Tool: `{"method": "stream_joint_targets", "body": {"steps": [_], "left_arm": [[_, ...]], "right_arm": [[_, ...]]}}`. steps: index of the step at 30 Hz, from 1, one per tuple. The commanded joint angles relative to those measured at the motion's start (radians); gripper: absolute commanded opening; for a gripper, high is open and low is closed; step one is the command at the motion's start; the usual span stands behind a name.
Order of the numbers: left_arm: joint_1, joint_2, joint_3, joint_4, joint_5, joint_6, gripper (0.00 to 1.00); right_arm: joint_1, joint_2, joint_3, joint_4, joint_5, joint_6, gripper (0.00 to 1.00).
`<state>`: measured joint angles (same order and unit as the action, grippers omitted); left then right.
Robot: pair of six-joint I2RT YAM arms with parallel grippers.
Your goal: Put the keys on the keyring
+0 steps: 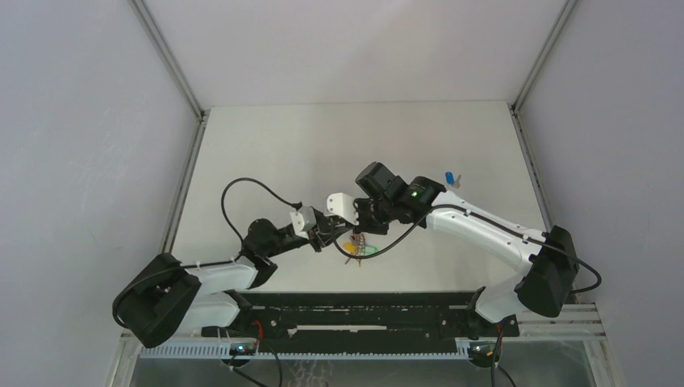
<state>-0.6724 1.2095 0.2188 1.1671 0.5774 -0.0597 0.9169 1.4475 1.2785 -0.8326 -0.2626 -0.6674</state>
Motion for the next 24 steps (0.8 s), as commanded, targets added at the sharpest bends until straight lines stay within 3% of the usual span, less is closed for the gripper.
{"method": "stream_joint_targets", "body": {"steps": [1, 24], "left_arm": [[-0.013, 0.033, 0.05, 0.073, 0.027, -0.003, 0.3], [-0.03, 0.102, 0.07, 0.086, 0.062, -0.012, 0.29]], "right_arm": [[0.011, -0.006, 0.045, 0.038, -0.002, -0.011, 0.0], [0.019, -0.01, 0.046, 0.055, -0.019, -0.007, 0.0]]}}
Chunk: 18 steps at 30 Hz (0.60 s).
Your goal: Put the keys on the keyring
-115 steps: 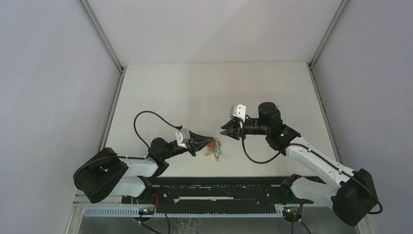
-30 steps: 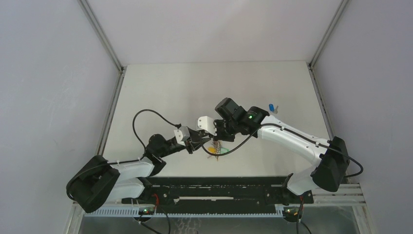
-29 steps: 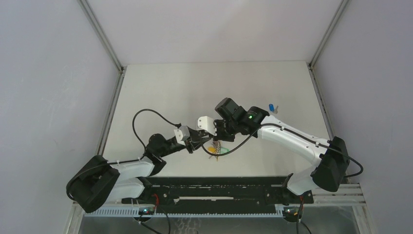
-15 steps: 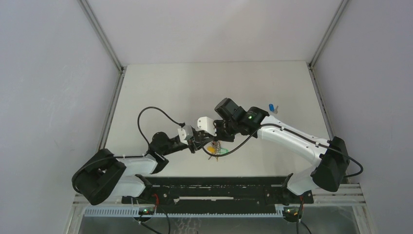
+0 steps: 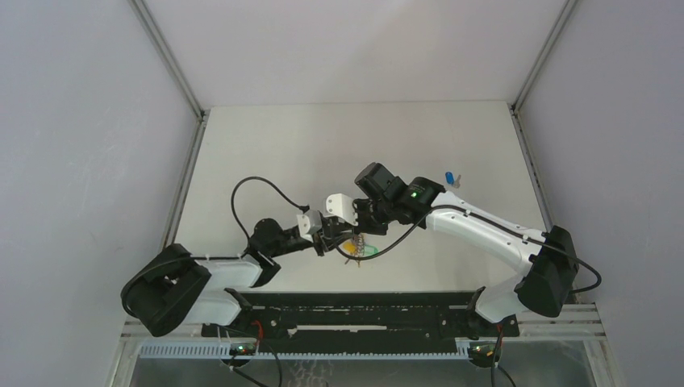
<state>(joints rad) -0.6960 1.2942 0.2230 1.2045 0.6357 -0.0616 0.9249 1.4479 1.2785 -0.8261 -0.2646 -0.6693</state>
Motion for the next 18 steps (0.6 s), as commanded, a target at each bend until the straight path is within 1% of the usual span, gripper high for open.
{"method": "stream_joint_targets", "body": {"steps": [1, 6, 12, 18], "left_arm": [[-0.007, 0.021, 0.069, 0.049, -0.001, -0.009, 0.27], [-0.008, 0.024, 0.079, 0.049, 0.002, -0.006, 0.19], [-0.011, 0.027, 0.08, 0.025, 0.008, 0.0, 0.17], [-0.006, -0.021, 0.033, 0.021, -0.048, 0.018, 0.17]], "right_arm": [[0.014, -0.012, 0.045, 0.049, -0.019, -0.004, 0.0], [0.02, -0.014, 0.046, 0.047, -0.022, -0.004, 0.0], [0.022, -0.016, 0.045, 0.052, -0.019, -0.007, 0.0], [0.018, -0.023, 0.042, 0.049, 0.004, -0.005, 0.0]]}}
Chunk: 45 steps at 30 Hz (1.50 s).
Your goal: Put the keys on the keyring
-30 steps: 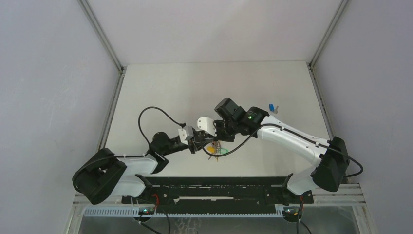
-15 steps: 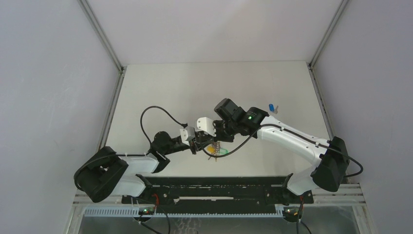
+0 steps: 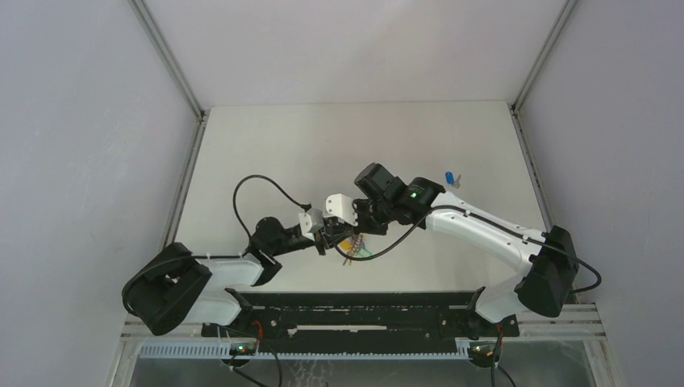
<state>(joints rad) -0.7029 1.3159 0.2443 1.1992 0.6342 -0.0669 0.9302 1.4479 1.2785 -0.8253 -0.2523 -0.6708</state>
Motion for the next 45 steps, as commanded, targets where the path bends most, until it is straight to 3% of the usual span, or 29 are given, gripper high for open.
{"method": "stream_joint_targets", "body": {"steps": [1, 16, 28, 45], "left_arm": [[0.003, -0.052, 0.009, 0.022, -0.053, 0.024, 0.17], [-0.002, -0.039, 0.028, -0.009, -0.027, 0.029, 0.18], [-0.02, -0.066, 0.061, -0.152, -0.054, 0.099, 0.16], [-0.024, -0.144, 0.059, -0.164, -0.046, 0.093, 0.15]], "right_arm": [[0.013, -0.023, 0.039, 0.05, -0.007, -0.003, 0.0], [0.013, -0.032, 0.04, 0.063, -0.013, -0.003, 0.0], [0.014, -0.047, 0.034, 0.072, -0.025, 0.002, 0.0], [0.026, -0.028, 0.032, 0.08, -0.034, 0.007, 0.0]]}}
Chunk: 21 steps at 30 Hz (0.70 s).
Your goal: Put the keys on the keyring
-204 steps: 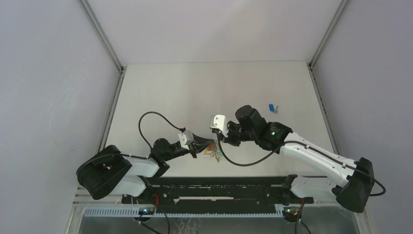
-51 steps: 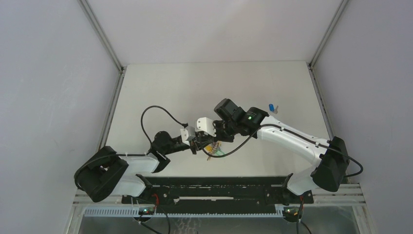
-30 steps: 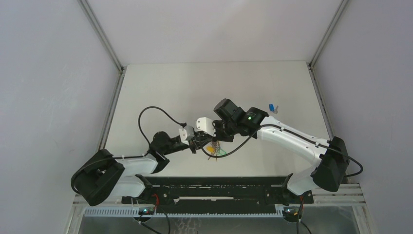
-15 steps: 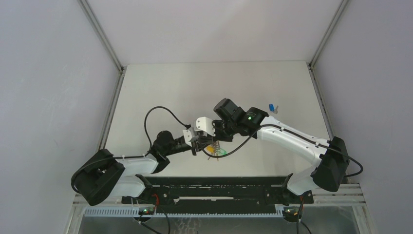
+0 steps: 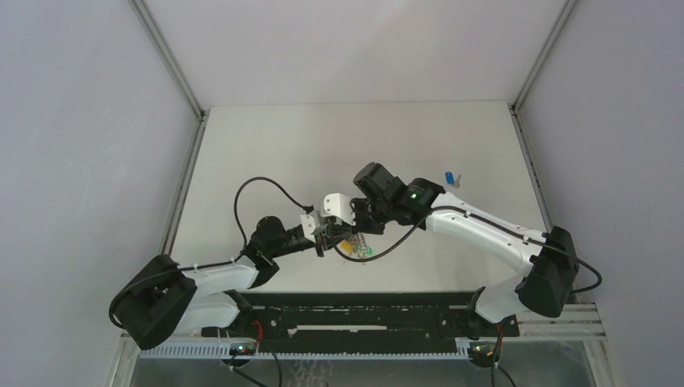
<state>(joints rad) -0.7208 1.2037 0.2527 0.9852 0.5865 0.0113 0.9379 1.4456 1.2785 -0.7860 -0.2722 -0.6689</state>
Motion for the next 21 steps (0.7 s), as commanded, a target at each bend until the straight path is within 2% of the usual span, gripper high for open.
{"method": "stream_joint_targets", "body": {"steps": [1, 4, 6, 10, 12, 16, 21], "left_arm": [[-0.006, -0.035, 0.051, 0.05, 0.003, 0.015, 0.15], [-0.006, -0.046, 0.051, 0.041, 0.003, 0.02, 0.1], [-0.006, -0.051, 0.051, 0.023, -0.001, 0.031, 0.01], [-0.006, -0.054, 0.04, 0.022, -0.008, 0.041, 0.0], [-0.006, -0.058, 0.03, 0.029, -0.019, 0.044, 0.0], [-0.006, -0.063, 0.007, 0.068, -0.04, 0.041, 0.0], [-0.005, -0.047, -0.016, 0.154, -0.039, 0.005, 0.0]], "right_arm": [[0.02, -0.023, 0.032, 0.039, -0.012, 0.004, 0.0], [0.022, -0.013, 0.032, 0.034, 0.0, 0.006, 0.0], [0.023, -0.012, 0.032, 0.033, 0.003, 0.01, 0.0], [0.021, -0.034, 0.03, 0.04, 0.018, 0.026, 0.0], [0.015, -0.071, 0.013, 0.066, 0.022, 0.037, 0.05], [-0.011, -0.172, -0.066, 0.156, -0.013, 0.06, 0.2], [-0.057, -0.272, -0.184, 0.287, -0.074, 0.098, 0.25]]}}
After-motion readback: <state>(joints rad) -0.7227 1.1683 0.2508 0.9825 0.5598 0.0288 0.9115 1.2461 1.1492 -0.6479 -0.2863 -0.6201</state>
